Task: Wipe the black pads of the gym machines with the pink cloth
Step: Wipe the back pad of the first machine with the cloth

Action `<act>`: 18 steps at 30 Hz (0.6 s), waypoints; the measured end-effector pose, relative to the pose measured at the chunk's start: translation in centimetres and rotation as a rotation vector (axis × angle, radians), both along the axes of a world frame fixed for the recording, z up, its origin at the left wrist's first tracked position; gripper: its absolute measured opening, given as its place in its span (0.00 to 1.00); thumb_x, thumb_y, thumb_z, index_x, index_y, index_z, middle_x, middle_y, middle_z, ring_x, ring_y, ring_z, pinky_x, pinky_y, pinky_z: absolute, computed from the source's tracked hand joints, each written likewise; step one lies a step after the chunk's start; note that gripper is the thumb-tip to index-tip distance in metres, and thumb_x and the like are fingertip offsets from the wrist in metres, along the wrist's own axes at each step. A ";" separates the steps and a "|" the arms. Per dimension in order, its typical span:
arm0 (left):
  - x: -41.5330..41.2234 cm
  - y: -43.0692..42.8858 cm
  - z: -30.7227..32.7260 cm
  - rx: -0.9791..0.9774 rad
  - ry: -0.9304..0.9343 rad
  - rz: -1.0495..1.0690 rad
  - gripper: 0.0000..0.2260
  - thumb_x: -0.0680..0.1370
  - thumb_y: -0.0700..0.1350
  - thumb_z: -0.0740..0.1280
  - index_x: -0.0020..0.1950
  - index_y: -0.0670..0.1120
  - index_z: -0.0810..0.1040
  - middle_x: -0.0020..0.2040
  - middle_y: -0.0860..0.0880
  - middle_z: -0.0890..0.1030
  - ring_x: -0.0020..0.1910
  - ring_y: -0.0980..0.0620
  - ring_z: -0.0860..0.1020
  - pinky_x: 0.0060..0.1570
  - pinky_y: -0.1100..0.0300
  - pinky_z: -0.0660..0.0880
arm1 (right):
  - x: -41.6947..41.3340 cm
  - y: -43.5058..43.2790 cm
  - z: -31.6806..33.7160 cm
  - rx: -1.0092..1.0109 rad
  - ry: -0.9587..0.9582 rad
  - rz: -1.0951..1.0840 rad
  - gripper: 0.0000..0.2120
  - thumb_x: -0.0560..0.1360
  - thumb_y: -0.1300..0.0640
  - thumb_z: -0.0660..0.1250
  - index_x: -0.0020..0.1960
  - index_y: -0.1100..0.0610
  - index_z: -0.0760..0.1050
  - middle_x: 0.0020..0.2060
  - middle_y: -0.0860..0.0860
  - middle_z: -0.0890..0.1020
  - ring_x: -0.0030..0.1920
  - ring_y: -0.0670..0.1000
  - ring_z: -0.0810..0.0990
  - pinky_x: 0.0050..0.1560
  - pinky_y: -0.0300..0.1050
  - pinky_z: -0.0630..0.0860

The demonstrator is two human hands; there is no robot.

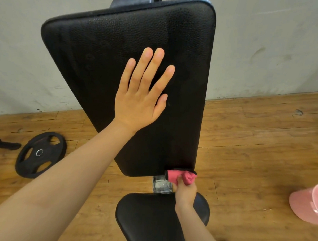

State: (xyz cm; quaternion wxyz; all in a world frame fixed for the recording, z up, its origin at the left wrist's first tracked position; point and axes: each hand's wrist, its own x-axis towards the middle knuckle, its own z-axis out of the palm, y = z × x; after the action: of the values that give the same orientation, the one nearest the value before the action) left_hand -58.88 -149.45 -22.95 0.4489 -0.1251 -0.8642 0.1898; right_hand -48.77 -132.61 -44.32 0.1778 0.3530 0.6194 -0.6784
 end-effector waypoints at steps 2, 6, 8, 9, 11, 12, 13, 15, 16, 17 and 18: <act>-0.1 0.1 0.0 0.004 -0.003 -0.004 0.27 0.80 0.51 0.58 0.77 0.48 0.52 0.73 0.41 0.56 0.77 0.49 0.38 0.74 0.49 0.48 | 0.6 -1.1 0.3 -0.031 0.015 0.052 0.03 0.78 0.63 0.65 0.50 0.58 0.72 0.41 0.53 0.79 0.45 0.55 0.80 0.44 0.46 0.76; -0.1 0.1 0.0 0.006 -0.002 -0.008 0.27 0.81 0.51 0.58 0.77 0.48 0.53 0.73 0.41 0.57 0.77 0.50 0.39 0.74 0.49 0.48 | 0.8 -2.0 0.8 -0.003 0.044 0.130 0.07 0.78 0.65 0.64 0.42 0.56 0.73 0.36 0.55 0.76 0.38 0.54 0.76 0.37 0.43 0.72; -0.1 0.0 0.0 0.016 0.004 -0.008 0.27 0.80 0.51 0.58 0.77 0.48 0.53 0.73 0.41 0.57 0.77 0.50 0.39 0.74 0.49 0.48 | 0.6 -1.9 1.3 -0.032 0.052 0.113 0.02 0.78 0.61 0.65 0.47 0.60 0.75 0.38 0.57 0.78 0.38 0.54 0.77 0.37 0.44 0.74; -0.1 0.1 0.0 0.019 0.008 -0.010 0.27 0.80 0.51 0.58 0.77 0.48 0.53 0.73 0.41 0.57 0.77 0.49 0.39 0.74 0.49 0.49 | 0.5 -2.0 1.5 -0.035 0.065 0.115 0.03 0.78 0.61 0.66 0.50 0.61 0.75 0.39 0.57 0.79 0.39 0.54 0.78 0.39 0.45 0.75; -0.1 0.1 0.0 0.019 0.006 -0.017 0.26 0.80 0.51 0.58 0.77 0.48 0.54 0.73 0.41 0.57 0.77 0.49 0.39 0.74 0.49 0.48 | 0.1 -2.1 2.5 -0.095 0.082 0.078 0.05 0.78 0.60 0.66 0.53 0.59 0.76 0.43 0.56 0.81 0.43 0.52 0.80 0.43 0.45 0.78; -0.1 0.1 0.0 0.017 0.004 -0.018 0.26 0.80 0.51 0.58 0.77 0.48 0.53 0.73 0.41 0.57 0.77 0.49 0.39 0.74 0.49 0.48 | -0.1 -2.1 3.2 -0.123 0.100 0.053 0.06 0.78 0.59 0.66 0.54 0.58 0.76 0.45 0.55 0.81 0.46 0.51 0.81 0.47 0.47 0.79; 0.0 0.1 0.0 0.015 0.002 -0.016 0.27 0.81 0.51 0.58 0.77 0.48 0.52 0.73 0.41 0.57 0.77 0.49 0.39 0.74 0.49 0.48 | -0.6 -2.1 4.1 -0.141 0.122 0.034 0.07 0.77 0.59 0.67 0.55 0.56 0.77 0.47 0.54 0.81 0.48 0.51 0.81 0.51 0.49 0.79; 0.1 0.1 0.0 0.009 -0.008 -0.011 0.27 0.81 0.51 0.58 0.77 0.48 0.51 0.74 0.41 0.56 0.77 0.49 0.39 0.74 0.49 0.47 | -1.5 -2.0 6.1 -0.175 0.175 0.022 0.06 0.77 0.59 0.67 0.54 0.53 0.76 0.47 0.53 0.81 0.50 0.51 0.81 0.52 0.51 0.80; 0.1 0.1 0.0 0.004 -0.013 -0.010 0.27 0.81 0.51 0.58 0.77 0.48 0.51 0.76 0.42 0.54 0.77 0.48 0.39 0.75 0.49 0.47 | -1.9 -2.1 7.1 -0.204 0.202 0.020 0.06 0.77 0.59 0.67 0.54 0.53 0.76 0.48 0.52 0.81 0.50 0.51 0.81 0.50 0.49 0.81; 0.1 0.1 0.0 0.000 -0.019 -0.007 0.28 0.81 0.51 0.57 0.77 0.48 0.51 0.78 0.44 0.49 0.77 0.48 0.39 0.75 0.49 0.47 | -2.2 -2.1 8.1 -0.239 0.220 0.012 0.08 0.77 0.59 0.67 0.56 0.54 0.75 0.50 0.52 0.80 0.51 0.51 0.81 0.46 0.45 0.81; 0.1 0.1 0.0 -0.001 -0.024 -0.006 0.28 0.81 0.51 0.57 0.78 0.48 0.51 0.79 0.45 0.44 0.77 0.47 0.40 0.75 0.49 0.46 | -2.5 -2.2 9.2 -0.275 0.227 -0.002 0.10 0.77 0.59 0.67 0.58 0.54 0.75 0.51 0.52 0.80 0.52 0.51 0.81 0.43 0.41 0.81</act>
State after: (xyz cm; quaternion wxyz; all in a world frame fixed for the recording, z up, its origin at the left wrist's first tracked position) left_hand -58.77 -149.38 -22.96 0.4389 -0.1300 -0.8691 0.1873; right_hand -51.24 -134.77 -35.16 0.1527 0.2469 0.5366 -0.7923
